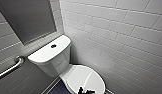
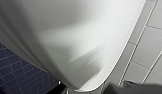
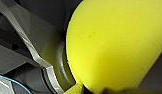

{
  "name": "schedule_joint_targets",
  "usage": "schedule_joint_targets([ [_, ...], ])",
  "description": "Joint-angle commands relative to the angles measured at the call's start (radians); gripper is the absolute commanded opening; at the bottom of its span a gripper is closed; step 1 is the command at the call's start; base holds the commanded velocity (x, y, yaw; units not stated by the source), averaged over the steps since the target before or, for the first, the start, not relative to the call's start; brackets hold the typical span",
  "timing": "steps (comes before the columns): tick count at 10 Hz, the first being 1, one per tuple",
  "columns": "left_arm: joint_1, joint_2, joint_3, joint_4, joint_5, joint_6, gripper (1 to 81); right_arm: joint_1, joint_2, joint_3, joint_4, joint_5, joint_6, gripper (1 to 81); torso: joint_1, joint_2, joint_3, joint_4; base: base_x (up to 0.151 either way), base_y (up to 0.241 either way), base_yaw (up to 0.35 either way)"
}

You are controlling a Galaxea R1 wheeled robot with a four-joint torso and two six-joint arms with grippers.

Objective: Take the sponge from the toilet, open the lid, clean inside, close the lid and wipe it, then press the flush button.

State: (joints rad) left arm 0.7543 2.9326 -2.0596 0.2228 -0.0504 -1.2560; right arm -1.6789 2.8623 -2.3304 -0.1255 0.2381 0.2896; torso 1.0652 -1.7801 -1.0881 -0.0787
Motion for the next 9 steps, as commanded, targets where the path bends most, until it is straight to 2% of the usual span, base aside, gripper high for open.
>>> schedule_joint_targets([
  [1, -0.158, -0.064, 0.099, 0.032, -0.146, 0.033, 81.1, -0.016, 0.002, 0.033, -0.017, -0.062, 0.002, 1.0, 0.000, 0.000, 0.000, 0.000, 0.000, 0.000, 0.000],
  [9, -0.158, -0.137, 0.259, 0.032, -0.172, 0.052, 81.1, -0.016, 0.004, 0.034, -0.020, -0.060, 0.000, 1.0, 0.000, 0.000, 0.000, 0.000, 0.000, 0.000, 0.000],
])
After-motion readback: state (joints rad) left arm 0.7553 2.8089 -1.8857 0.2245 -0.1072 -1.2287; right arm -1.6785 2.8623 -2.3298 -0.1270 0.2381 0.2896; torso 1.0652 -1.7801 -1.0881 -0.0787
